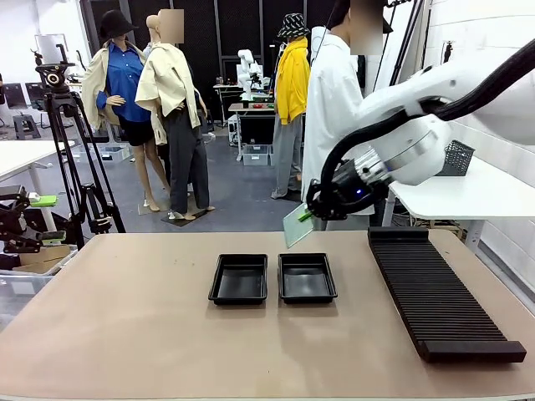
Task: Inspect and transfer BCBs to ESD trays.
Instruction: Pick up the Blank PCB from the PCB Rack and place it in the left ESD tray.
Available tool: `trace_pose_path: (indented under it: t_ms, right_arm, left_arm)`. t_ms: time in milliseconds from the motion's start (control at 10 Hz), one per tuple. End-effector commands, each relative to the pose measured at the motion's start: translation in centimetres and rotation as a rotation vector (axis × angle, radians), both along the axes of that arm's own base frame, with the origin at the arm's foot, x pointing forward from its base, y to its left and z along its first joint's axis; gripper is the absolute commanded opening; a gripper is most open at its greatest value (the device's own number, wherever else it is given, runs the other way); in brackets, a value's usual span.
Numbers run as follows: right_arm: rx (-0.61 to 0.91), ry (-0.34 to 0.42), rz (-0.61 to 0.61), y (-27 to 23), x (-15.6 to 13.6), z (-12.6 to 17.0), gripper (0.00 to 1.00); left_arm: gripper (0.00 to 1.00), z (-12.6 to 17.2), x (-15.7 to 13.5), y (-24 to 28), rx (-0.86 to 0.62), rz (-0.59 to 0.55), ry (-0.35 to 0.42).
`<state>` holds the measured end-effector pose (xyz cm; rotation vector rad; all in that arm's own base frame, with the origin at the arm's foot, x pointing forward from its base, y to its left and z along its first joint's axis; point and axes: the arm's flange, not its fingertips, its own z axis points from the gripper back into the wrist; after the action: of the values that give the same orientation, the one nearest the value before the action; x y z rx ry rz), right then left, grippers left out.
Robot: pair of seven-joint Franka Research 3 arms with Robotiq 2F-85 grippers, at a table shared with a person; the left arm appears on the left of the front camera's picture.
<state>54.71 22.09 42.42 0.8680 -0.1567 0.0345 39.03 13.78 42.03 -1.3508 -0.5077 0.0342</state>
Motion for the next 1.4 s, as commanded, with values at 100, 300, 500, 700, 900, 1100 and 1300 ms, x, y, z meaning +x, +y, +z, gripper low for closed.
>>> trace_pose_path:
  t_ms: [100, 300, 500, 700, 900, 1100, 1300]
  right_arm:
    - [-0.007, 0.056, -0.045, 4.7, 0.8, -1.8, 0.00]
    - [-0.019, 0.085, -0.048, 7.0, 1.6, -2.8, 0.00]
    - [-0.047, 0.096, -0.045, 8.8, 2.2, -3.4, 0.00]
    - [-0.059, 0.115, -0.040, 10.2, 3.1, -4.3, 0.00]
    - [-0.089, 0.126, -0.041, 11.7, 3.6, -5.6, 0.00]
    - [-0.091, 0.127, -0.042, 12.0, 3.5, -5.9, 0.00]
    - [-0.080, 0.130, -0.012, 11.4, 2.9, -6.4, 0.00]
  left_arm:
    - [1.00, 0.3, -0.2, 0.1, -0.021, 0.002, 0.009]
    - [1.00, 0.3, -0.2, 0.1, -0.021, 0.002, 0.009]
    - [1.00, 0.3, -0.2, 0.1, -0.021, 0.002, 0.009]
    - [1.00, 0.3, -0.2, 0.1, -0.021, 0.002, 0.009]
    - [1.00, 0.3, -0.2, 0.1, -0.021, 0.002, 0.009]
    - [1.00, 0.3, -0.2, 0.1, -0.021, 0.002, 0.009]
    - [1.00, 0.3, -0.2, 0.1, -0.021, 0.002, 0.009]
